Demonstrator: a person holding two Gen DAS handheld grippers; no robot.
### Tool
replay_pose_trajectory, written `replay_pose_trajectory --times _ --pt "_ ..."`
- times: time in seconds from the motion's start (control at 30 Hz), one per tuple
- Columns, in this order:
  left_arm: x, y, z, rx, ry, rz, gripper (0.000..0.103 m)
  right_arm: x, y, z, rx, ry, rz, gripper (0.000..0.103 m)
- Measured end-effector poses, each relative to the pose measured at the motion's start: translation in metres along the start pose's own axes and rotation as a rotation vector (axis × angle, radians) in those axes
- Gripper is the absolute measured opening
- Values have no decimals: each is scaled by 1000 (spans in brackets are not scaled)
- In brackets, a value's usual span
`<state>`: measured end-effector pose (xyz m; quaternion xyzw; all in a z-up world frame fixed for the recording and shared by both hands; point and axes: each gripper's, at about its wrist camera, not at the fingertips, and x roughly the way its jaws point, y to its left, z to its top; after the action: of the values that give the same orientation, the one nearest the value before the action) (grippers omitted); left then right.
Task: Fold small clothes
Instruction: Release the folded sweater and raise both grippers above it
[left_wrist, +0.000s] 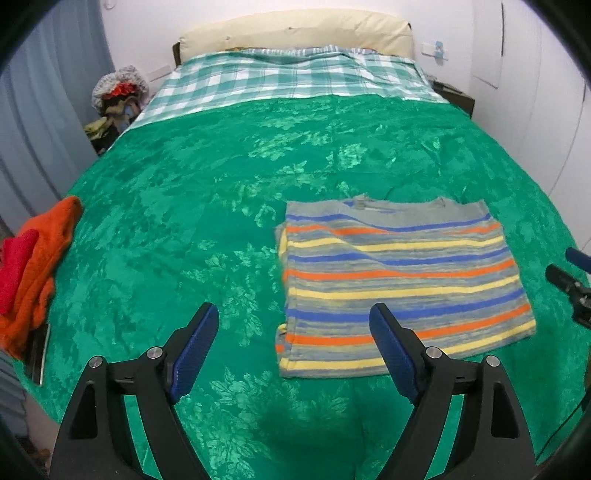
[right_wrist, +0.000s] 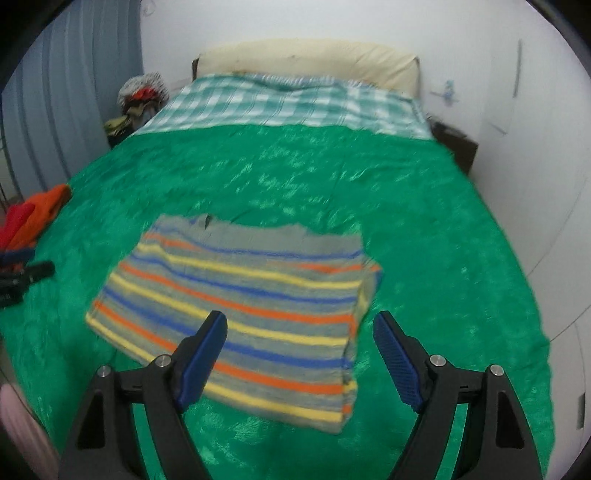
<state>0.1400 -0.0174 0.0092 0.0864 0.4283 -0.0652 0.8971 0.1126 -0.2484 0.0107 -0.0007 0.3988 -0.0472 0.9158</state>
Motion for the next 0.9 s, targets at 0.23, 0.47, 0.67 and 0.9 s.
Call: replay_pose_trajectory --times 0.23,0.47,0.67,0.9 --pt "14 -3 1 2 11 21 85 31 9 -9 -36 53 18 81" --pt "22 -2 0 -2 25 32 85 40 16 -9 -53 59 31 80" --pt "26 -3 -2 2 33 38 85 43 19 -11 -59 67 40 80" --pt "31 -3 -4 -1 38 42 86 45 21 -16 -66 75 40 80"
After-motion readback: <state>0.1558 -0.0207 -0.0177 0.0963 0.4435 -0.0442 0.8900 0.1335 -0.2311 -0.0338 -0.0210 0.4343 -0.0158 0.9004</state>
